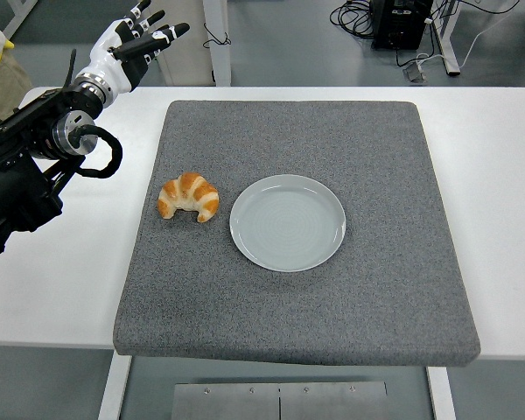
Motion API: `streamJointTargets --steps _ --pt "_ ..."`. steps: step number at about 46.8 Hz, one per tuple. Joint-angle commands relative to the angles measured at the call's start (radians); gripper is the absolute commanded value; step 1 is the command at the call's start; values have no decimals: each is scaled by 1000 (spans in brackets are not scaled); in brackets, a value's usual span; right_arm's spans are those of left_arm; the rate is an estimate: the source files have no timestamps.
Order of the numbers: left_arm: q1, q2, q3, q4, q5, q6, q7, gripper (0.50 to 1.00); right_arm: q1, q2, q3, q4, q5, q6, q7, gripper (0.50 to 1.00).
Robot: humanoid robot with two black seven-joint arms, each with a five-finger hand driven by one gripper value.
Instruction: Place the bread on the plate
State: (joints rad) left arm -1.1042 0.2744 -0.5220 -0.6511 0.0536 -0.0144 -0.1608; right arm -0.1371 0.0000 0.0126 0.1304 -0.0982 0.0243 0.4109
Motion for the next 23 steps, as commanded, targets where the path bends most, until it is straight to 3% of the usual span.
streamJointTargets --steps 1,8,16,23 --pt "1 37 16 -54 21 1 3 971 1 0 0 0 0 0 0 1000" --pt "-5 112 72 -140 126 -7 23 972 1 0 0 0 0 -1 0 1000" --pt "-6 221 109 -272 267 -16 139 971 -1 0 0 0 0 0 0 1000" --pt "1 292 109 -384 397 -16 152 972 -1 0 1 0 0 0 0 1000"
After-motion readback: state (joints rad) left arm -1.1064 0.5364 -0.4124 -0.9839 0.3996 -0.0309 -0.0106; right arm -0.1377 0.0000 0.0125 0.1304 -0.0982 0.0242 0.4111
